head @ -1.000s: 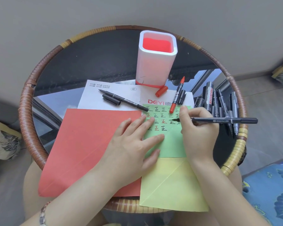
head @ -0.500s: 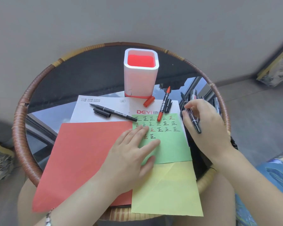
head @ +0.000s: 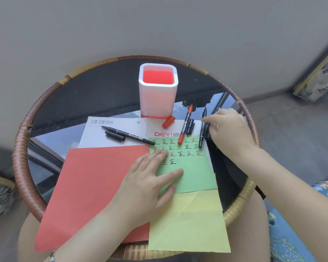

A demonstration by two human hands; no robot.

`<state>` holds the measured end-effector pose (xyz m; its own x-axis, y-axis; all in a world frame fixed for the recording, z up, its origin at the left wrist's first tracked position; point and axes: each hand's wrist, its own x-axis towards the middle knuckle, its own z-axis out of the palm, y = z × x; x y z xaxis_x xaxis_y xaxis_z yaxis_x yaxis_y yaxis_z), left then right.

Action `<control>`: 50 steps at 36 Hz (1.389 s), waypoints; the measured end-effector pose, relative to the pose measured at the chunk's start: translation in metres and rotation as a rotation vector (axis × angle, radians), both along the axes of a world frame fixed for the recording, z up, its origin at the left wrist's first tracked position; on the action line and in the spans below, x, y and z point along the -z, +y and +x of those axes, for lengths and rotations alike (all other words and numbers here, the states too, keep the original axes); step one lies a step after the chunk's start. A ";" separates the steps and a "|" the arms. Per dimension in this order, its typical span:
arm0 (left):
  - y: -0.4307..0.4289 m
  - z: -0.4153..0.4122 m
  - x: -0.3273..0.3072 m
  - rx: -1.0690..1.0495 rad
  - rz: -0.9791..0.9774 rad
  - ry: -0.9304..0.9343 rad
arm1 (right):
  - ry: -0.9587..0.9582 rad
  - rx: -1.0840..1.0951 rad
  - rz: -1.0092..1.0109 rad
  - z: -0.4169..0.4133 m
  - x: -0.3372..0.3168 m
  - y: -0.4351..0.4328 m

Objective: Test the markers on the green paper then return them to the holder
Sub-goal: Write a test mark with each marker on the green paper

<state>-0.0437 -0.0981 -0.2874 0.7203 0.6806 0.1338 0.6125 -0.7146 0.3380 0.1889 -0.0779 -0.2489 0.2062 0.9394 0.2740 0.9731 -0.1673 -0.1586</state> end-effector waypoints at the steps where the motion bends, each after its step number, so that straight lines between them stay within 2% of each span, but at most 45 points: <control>1: 0.000 0.000 0.000 0.001 -0.002 -0.001 | 0.003 0.025 0.016 0.004 -0.003 -0.002; 10: -0.001 0.000 -0.001 0.003 -0.011 0.007 | 0.058 0.129 -0.093 0.016 -0.007 -0.007; 15: -0.002 0.001 -0.003 -0.002 -0.010 0.019 | 0.174 0.198 -0.159 0.008 -0.011 0.001; 19: -0.002 0.000 -0.002 -0.002 -0.023 0.018 | 0.406 0.296 -0.169 0.005 -0.014 0.003; 23: -0.002 0.000 -0.003 -0.001 -0.019 0.015 | 0.719 0.340 -0.097 0.005 -0.021 -0.003; 26: -0.001 0.000 -0.003 -0.003 -0.010 0.007 | 1.024 0.328 -0.085 -0.004 -0.029 -0.013; 29: -0.001 0.000 -0.002 0.000 -0.006 0.005 | 1.178 0.238 -0.021 -0.014 -0.030 -0.025; 33: -0.002 0.001 -0.002 0.001 -0.008 0.003 | 1.141 0.055 0.190 -0.035 -0.026 -0.039; 36: -0.001 0.001 -0.002 0.004 -0.007 -0.004 | 1.268 -0.028 0.337 -0.047 -0.019 -0.044; 43: -0.001 0.001 -0.002 0.007 0.007 -0.010 | 1.274 -0.149 0.212 -0.072 0.001 -0.042; 47: -0.001 0.001 0.000 0.006 0.008 -0.011 | 1.262 -0.094 0.186 -0.078 0.008 -0.039; 50: 0.000 0.002 0.001 0.003 -0.004 -0.021 | 1.193 0.022 0.290 -0.082 0.015 -0.038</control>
